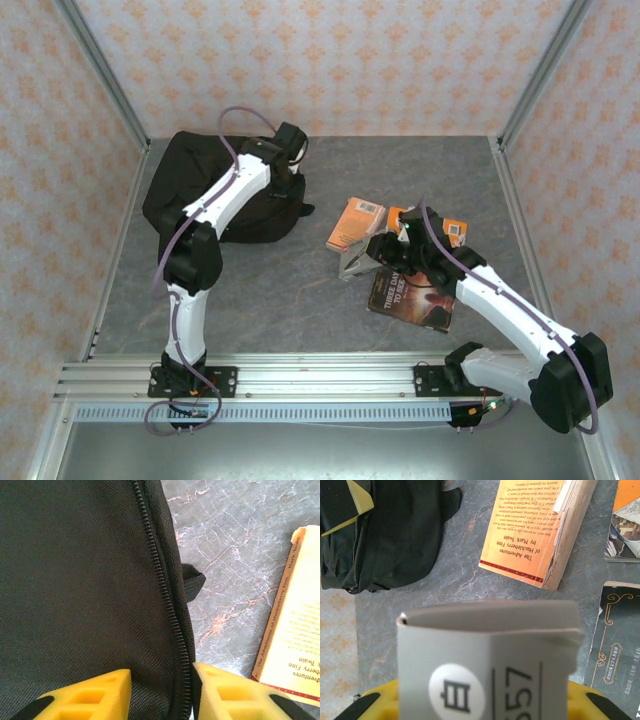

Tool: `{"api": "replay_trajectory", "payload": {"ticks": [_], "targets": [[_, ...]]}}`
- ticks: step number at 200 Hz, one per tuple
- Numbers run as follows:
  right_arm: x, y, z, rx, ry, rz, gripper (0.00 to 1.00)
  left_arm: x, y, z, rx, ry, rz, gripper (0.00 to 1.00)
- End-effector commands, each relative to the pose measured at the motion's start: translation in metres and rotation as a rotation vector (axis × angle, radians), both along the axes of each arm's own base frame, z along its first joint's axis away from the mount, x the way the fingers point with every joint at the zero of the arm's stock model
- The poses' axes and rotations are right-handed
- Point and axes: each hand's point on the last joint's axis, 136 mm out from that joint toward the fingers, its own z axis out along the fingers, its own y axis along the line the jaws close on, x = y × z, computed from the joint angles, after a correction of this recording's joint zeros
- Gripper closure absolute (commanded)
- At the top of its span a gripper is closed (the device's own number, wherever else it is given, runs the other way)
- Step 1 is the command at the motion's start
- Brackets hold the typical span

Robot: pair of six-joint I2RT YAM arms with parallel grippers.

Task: Pack the student bag
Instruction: Open the student bag at the middle-left of the table.

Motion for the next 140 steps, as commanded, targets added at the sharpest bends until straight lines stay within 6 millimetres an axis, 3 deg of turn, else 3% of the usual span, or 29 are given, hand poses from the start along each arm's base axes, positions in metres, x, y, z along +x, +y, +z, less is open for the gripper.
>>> {"api": "replay_trajectory", "payload": {"ticks": [1, 31, 83, 140], "targets": [[0.013, 0.003, 0.022, 0.028, -0.074, -0.007, 0.80, -0.006, 0.004, -0.013, 0.057, 0.034, -0.027, 0.72], [0.013, 0.003, 0.021, 0.029, -0.074, -0.008, 0.80, -0.003, 0.007, -0.005, 0.065, 0.011, -0.024, 1.00], [0.014, 0.001, 0.024, 0.023, -0.089, -0.018, 0.80, -0.005, 0.010, 0.051, 0.035, -0.099, -0.009, 1.00], [0.026, 0.006, 0.049, 0.070, -0.148, -0.035, 0.81, -0.034, 0.018, 0.115, -0.007, -0.225, 0.008, 1.00]]}}
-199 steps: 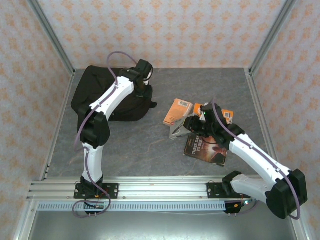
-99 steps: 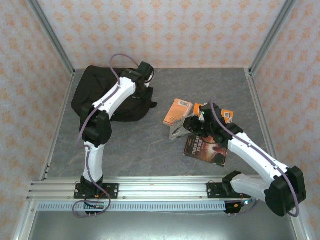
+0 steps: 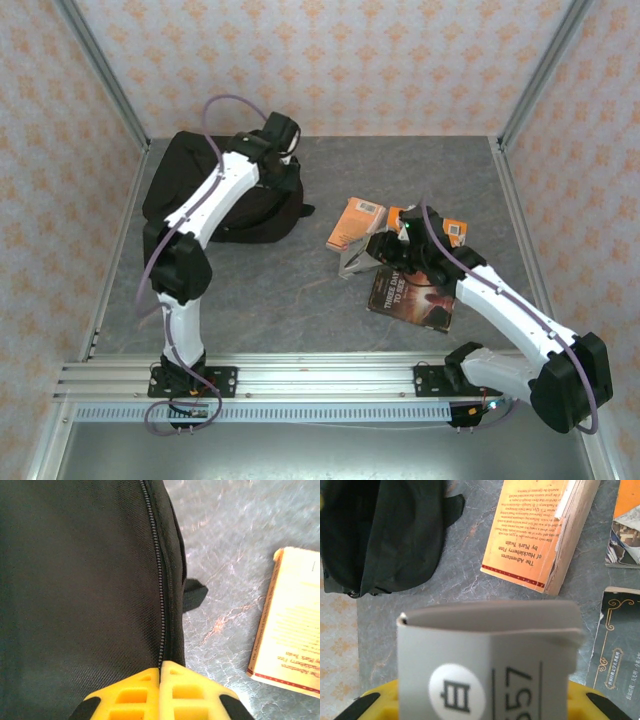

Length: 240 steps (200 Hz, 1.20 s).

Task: Pack the student bag
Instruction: Open the student bag at the middle-left of the table, then place the pencil case in the student bag.

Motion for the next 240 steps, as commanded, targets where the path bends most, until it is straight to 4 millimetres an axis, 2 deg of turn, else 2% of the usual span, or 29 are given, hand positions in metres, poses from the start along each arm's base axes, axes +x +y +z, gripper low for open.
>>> {"api": "replay_trajectory", "payload": {"ticks": [1, 55, 89, 102, 126, 149, 166, 206, 240], "targets": [[0.022, 0.006, 0.045, 0.066, -0.129, -0.027, 0.81, -0.025, 0.005, 0.048, -0.014, -0.087, 0.004, 1.00], [0.041, 0.032, 0.089, 0.214, -0.180, 0.001, 0.81, -0.061, 0.024, 0.097, -0.052, -0.222, 0.041, 1.00], [0.049, 0.046, 0.120, 0.316, -0.211, 0.014, 0.81, -0.087, 0.035, 0.107, -0.101, -0.272, 0.066, 1.00], [0.055, 0.058, 0.115, 0.332, -0.186, 0.023, 0.81, -0.096, 0.038, 0.109, -0.125, -0.293, 0.078, 1.00], [0.063, 0.086, 0.110, 0.333, -0.153, 0.048, 0.81, -0.107, 0.048, 0.128, -0.158, -0.377, 0.109, 1.00], [0.074, 0.115, 0.091, 0.336, -0.087, 0.044, 0.82, -0.114, 0.057, 0.146, -0.171, -0.442, 0.138, 1.00], [0.083, 0.134, 0.075, 0.342, -0.041, 0.021, 0.82, -0.117, 0.056, 0.153, -0.198, -0.469, 0.135, 1.00], [0.099, 0.174, 0.038, 0.375, 0.067, -0.040, 0.82, -0.121, 0.052, 0.160, -0.247, -0.497, 0.122, 1.00], [0.120, 0.200, 0.022, 0.464, 0.085, -0.126, 0.82, -0.125, 0.045, 0.159, -0.308, -0.499, 0.102, 1.00]]}}
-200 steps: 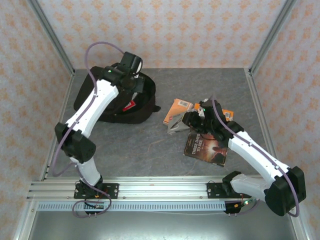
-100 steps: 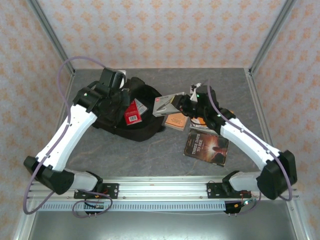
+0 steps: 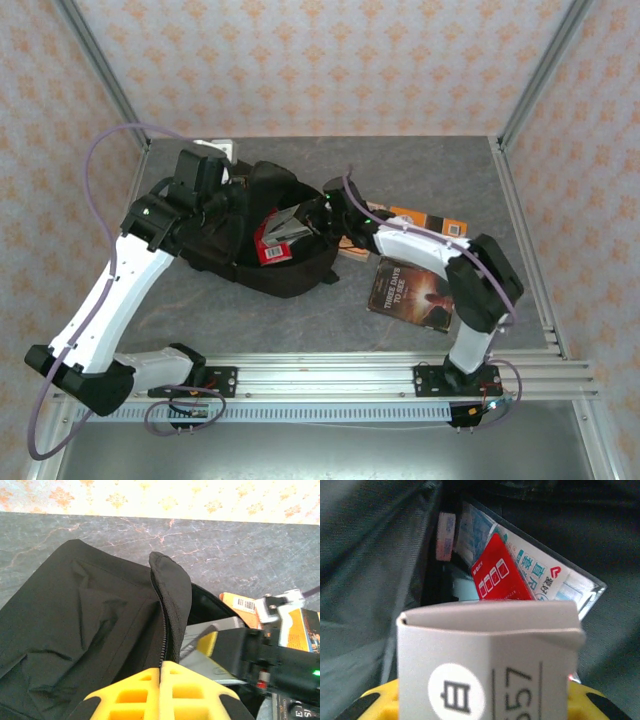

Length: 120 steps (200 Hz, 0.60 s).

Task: Pack the student bag
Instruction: Place the pencil case in the student bag.

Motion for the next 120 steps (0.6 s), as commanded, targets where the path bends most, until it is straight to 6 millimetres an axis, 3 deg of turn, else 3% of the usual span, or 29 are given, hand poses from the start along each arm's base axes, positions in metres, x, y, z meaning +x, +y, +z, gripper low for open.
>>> {"api": "replay_trajectory", "payload": {"ticks": [1, 38, 81, 89, 103, 120], "targets": [[0.029, 0.024, 0.032, 0.162, -0.058, -0.113, 0.82, 0.002, -0.008, 0.031, -0.104, -0.125, -0.011, 1.00], [0.058, 0.049, 0.020, 0.226, -0.087, -0.225, 0.80, -0.004, -0.004, 0.034, -0.119, -0.155, -0.001, 1.00], [0.089, 0.095, -0.001, 0.204, -0.130, -0.253, 0.73, -0.007, 0.008, 0.033, -0.108, -0.179, 0.056, 1.00], [0.093, 0.103, -0.008, 0.189, -0.120, -0.247, 0.67, -0.006, 0.013, 0.031, -0.095, -0.179, 0.079, 1.00], [0.098, 0.115, -0.019, 0.161, -0.112, -0.222, 0.48, -0.004, 0.017, 0.027, -0.085, -0.176, 0.104, 1.00], [0.098, 0.117, -0.022, 0.103, -0.129, -0.186, 0.33, 0.000, 0.021, 0.020, -0.076, -0.158, 0.127, 1.00]]}}
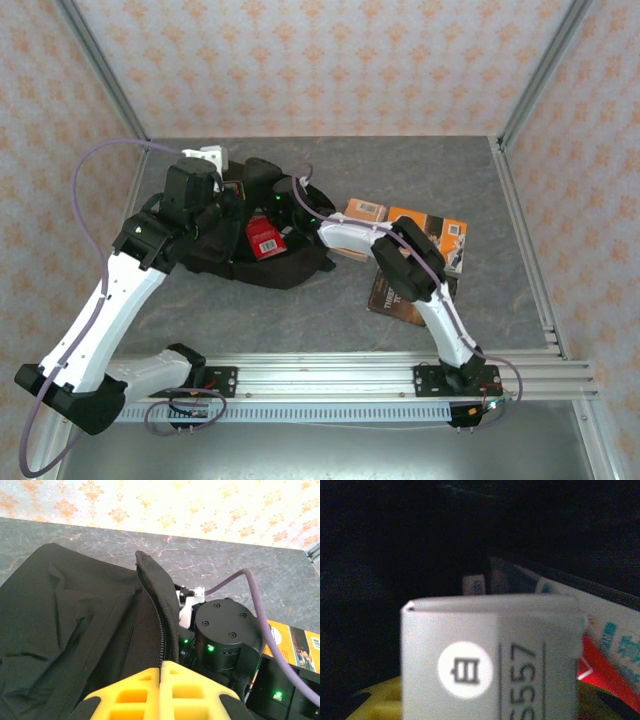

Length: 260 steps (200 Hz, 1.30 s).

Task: Pack the student bag
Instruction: Place the pencil case in the student bag, then close the student bag at the middle-left of the table.

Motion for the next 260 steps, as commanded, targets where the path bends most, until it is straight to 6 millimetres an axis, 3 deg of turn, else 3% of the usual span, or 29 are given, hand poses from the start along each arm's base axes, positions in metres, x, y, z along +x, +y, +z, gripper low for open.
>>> {"api": "replay_trajectory", "payload": {"ticks": [1, 22, 52, 115, 139, 177, 205, 226, 236, 260], "targets": [[0.013, 0.011, 0.013, -0.052, -0.060, 0.012, 0.32, 0.009, 0.013, 0.016, -0.021, -0.080, 0.086, 1.00], [0.005, -0.004, 0.017, -0.155, -0.100, 0.030, 0.21, 0.013, 0.014, 0.011, -0.008, -0.066, 0.096, 1.00], [-0.009, -0.022, 0.031, -0.284, -0.157, 0.093, 0.13, 0.017, 0.016, 0.005, 0.010, -0.052, 0.108, 1.00], [-0.047, -0.090, 0.069, -0.621, -0.260, 0.185, 0.11, 0.023, 0.021, -0.009, 0.041, -0.030, 0.137, 1.00], [-0.063, -0.146, 0.082, -0.737, -0.248, 0.074, 0.14, 0.026, 0.010, -0.022, 0.040, 0.015, 0.084, 1.00], [-0.092, -0.271, 0.100, -1.015, -0.193, -0.128, 0.21, 0.024, -0.031, -0.071, 0.065, 0.157, -0.002, 1.00], [-0.113, -0.348, 0.078, -0.957, -0.065, -0.201, 0.18, 0.020, -0.054, -0.119, 0.058, 0.252, -0.015, 1.00], [-0.124, -0.381, 0.052, -0.892, 0.001, -0.224, 0.16, 0.021, -0.064, -0.155, 0.068, 0.334, -0.019, 0.92], [-0.123, -0.381, 0.039, -0.849, 0.010, -0.184, 0.17, 0.024, -0.069, -0.164, 0.074, 0.355, -0.025, 0.86], [-0.110, -0.345, 0.016, -0.701, 0.040, -0.016, 0.19, 0.030, -0.084, -0.164, 0.052, 0.370, -0.049, 0.58]]}}
